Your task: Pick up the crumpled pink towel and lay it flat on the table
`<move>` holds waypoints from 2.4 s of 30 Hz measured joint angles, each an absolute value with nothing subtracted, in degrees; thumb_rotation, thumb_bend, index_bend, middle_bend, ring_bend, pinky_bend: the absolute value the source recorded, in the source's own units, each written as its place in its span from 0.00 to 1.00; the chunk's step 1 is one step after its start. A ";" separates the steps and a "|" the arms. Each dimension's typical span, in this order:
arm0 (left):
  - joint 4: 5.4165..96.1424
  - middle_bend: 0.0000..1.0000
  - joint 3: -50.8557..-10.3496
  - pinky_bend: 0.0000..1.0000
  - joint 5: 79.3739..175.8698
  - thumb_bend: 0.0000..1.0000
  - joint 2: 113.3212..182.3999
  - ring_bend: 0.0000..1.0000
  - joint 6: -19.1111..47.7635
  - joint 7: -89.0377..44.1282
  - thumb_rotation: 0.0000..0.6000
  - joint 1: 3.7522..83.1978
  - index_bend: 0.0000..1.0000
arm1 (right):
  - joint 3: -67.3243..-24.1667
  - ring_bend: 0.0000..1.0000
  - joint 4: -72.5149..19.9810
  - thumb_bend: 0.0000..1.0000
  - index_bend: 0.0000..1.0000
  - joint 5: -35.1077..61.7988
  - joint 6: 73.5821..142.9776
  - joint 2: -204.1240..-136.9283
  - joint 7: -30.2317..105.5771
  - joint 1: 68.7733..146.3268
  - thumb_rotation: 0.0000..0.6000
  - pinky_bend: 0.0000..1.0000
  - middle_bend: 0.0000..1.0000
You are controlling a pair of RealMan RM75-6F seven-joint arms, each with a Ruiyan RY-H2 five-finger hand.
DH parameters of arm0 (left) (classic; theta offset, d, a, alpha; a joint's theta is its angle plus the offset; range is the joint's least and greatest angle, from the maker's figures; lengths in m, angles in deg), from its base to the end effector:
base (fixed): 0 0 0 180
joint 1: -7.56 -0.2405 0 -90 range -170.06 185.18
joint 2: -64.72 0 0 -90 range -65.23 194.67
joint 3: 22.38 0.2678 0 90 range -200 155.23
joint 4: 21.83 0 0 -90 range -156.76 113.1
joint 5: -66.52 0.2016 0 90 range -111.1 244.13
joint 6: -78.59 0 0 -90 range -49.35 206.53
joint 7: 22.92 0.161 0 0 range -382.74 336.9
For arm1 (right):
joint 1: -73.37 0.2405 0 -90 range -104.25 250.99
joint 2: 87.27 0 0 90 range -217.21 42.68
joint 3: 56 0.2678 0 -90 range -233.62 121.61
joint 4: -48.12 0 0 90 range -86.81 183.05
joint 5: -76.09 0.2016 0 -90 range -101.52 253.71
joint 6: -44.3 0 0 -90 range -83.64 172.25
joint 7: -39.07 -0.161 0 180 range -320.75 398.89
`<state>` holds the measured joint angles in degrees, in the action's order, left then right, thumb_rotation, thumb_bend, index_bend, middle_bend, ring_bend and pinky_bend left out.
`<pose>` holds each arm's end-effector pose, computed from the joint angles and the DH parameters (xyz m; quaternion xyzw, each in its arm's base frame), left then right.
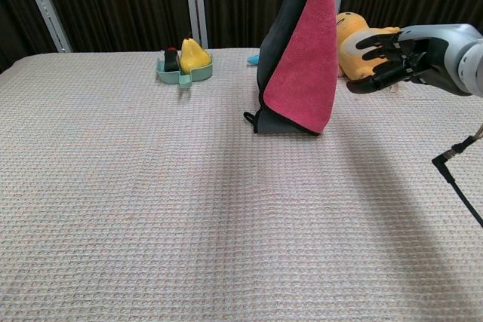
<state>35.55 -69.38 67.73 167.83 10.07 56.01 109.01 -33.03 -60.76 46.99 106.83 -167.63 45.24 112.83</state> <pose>0.2007 0.4690 0.0294 -0.6597 -0.3239 -0.3414 0.5859 -0.1428 -0.3527 0.0433 0.4468 -0.6931 0.4467 0.3470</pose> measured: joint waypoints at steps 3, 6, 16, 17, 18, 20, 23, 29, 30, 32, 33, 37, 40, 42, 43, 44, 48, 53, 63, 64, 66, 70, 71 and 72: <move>37.45 0.29 -68.73 0.07 67.66 0.71 167.44 0.02 9.13 55.31 1.00 108.12 0.91 | -33.55 0.00 -61.18 0.38 0.00 46.65 106.82 -167.44 45.05 112.48 1.00 0.00 0.00; 37.99 0.29 -69.24 0.07 66.74 0.71 167.39 0.03 8.70 54.40 1.00 107.97 0.91 | -33.89 0.00 -61.76 0.38 0.00 46.35 106.92 -167.48 45.30 112.52 1.00 0.00 0.00; 32.33 0.29 -71.24 0.07 67.98 0.71 169.86 0.03 11.42 49.72 1.00 113.39 0.91 | -33.33 0.00 -61.73 0.38 0.00 47.72 108.20 -169.19 46.09 113.78 1.00 0.00 0.00; 31.40 0.29 -71.27 0.07 68.37 0.71 170.25 0.03 11.82 49.19 1.00 114.02 0.91 | -33.25 0.00 -61.63 0.38 0.00 47.86 108.12 -169.21 46.11 113.89 1.00 0.00 0.00; 30.09 0.29 -71.33 0.07 68.86 0.71 170.80 0.03 12.34 48.46 1.00 114.86 0.91 | -33.11 0.00 -61.57 0.38 0.00 47.99 107.99 -169.19 46.10 113.98 1.00 0.00 0.00; 27.99 0.29 -71.46 0.07 69.57 0.71 171.67 0.03 13.08 47.24 1.00 116.13 0.91 | -32.77 0.00 -61.33 0.38 0.00 48.18 107.68 -169.08 46.08 114.23 1.00 0.00 0.00; 24.55 0.29 -71.76 0.07 70.64 0.71 173.10 0.03 14.16 45.22 1.00 118.27 0.91 | -32.38 0.00 -60.80 0.38 0.00 48.45 107.54 -169.11 46.11 114.59 1.00 0.00 0.00; 19.53 0.29 -72.10 0.07 72.12 0.71 175.17 0.03 15.52 43.22 1.00 121.23 0.91 | -31.97 0.00 -58.63 0.33 0.00 50.10 107.31 -170.40 46.82 115.99 1.00 0.00 0.00; 18.89 0.29 -72.08 0.07 72.28 0.71 175.49 0.03 15.68 43.13 1.00 121.51 0.91 | -31.94 0.00 -58.32 0.32 0.00 50.41 107.32 -170.78 47.02 116.28 1.00 0.00 0.00; 18.20 0.29 -72.03 0.07 72.38 0.71 175.96 0.03 15.78 43.12 1.00 121.77 0.91 | -31.83 0.00 -57.79 0.31 0.00 50.98 107.58 -171.73 47.57 117.00 1.00 0.00 0.00; 17.99 0.29 -72.00 0.07 72.39 0.71 176.19 0.03 15.80 43.21 1.00 121.85 0.91 | -31.78 0.00 -57.57 0.30 0.00 51.22 107.87 -172.22 47.92 117.37 1.00 0.00 0.00; 18.22 0.29 -72.08 0.07 72.52 0.71 176.27 0.03 15.63 43.16 1.00 121.73 0.91 | -31.37 0.00 -56.90 0.29 0.00 52.59 109.48 -174.60 49.62 119.18 1.00 0.00 0.00; 18.87 0.29 -72.02 0.07 72.74 0.71 176.12 0.03 15.41 43.17 1.00 121.44 0.91 | -31.01 0.00 -56.56 0.29 0.00 53.37 110.52 -176.13 50.61 120.25 1.00 0.00 0.00; 19.53 0.29 -71.94 0.07 72.79 0.71 176.01 0.03 15.18 43.29 1.00 121.18 0.91 | -30.72 0.00 -56.41 0.29 0.00 53.71 111.10 -177.05 50.90 120.66 1.00 0.00 0.00; 19.86 0.29 -71.89 0.07 72.83 0.71 175.98 0.03 15.03 43.35 1.00 121.06 0.91 | -30.62 0.00 -56.37 0.29 0.00 53.80 111.35 -177.35 50.96 120.78 1.00 0.00 0.00; 20.21 0.29 -71.81 0.07 72.88 0.71 175.95 0.03 14.88 43.40 1.00 120.93 0.91 | -30.53 0.00 -56.31 0.29 0.00 53.92 111.71 -177.72 51.09 120.92 1.00 0.00 0.00; 22.02 0.29 -71.44 0.07 73.24 0.71 175.79 0.03 14.09 43.64 1.00 120.49 0.91 | -30.25 0.00 -55.58 0.29 0.00 54.42 112.11 -178.77 51.56 121.36 1.00 0.00 0.00; 23.39 0.29 -71.30 0.07 73.69 0.71 175.33 0.03 12.98 43.74 1.00 120.18 0.92 | -29.50 0.00 -54.87 0.29 0.00 54.80 113.49 -179.26 51.44 121.31 1.00 0.00 0.00; 23.26 0.29 -70.13 0.07 73.07 0.71 174.66 0.03 10.94 47.72 1.00 119.06 0.92 | -28.32 0.00 -55.32 0.29 0.00 51.82 118.03 -180.39 47.89 118.33 1.00 0.00 0.00; 23.10 0.29 -69.88 0.07 73.18 0.71 174.62 0.03 10.77 47.95 1.00 118.84 0.92 | -28.32 0.00 -55.41 0.29 0.00 51.55 118.14 -180.43 47.79 118.08 1.00 0.00 0.00; 22.84 0.29 -69.87 0.07 73.10 0.71 174.58 0.03 10.49 48.21 1.00 118.56 0.92 | -28.27 0.00 -55.37 0.29 0.00 51.49 118.21 -180.69 47.76 117.90 1.00 0.00 0.00; 23.10 0.29 -70.04 0.07 73.14 0.71 174.43 0.03 10.33 48.30 1.00 118.15 0.92 | -27.95 0.00 -54.28 0.29 0.00 52.12 118.12 -181.43 48.20 118.08 1.00 0.00 0.00; 23.26 0.29 -70.01 0.07 73.22 0.71 174.35 0.03 10.31 48.32 1.00 118.03 0.92 | -27.80 0.00 -53.61 0.29 0.00 52.30 118.12 -181.75 48.32 118.18 1.00 0.00 0.00; 23.50 0.29 -70.02 0.07 73.32 0.71 174.19 0.03 10.30 48.27 1.00 117.86 0.92 | -27.68 0.00 -53.02 0.29 0.00 52.46 118.11 -182.02 48.41 118.27 1.00 0.00 0.00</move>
<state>23.50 -70.02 73.32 174.19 10.30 48.27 117.86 -27.68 -53.02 52.46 118.11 -182.02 48.41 118.27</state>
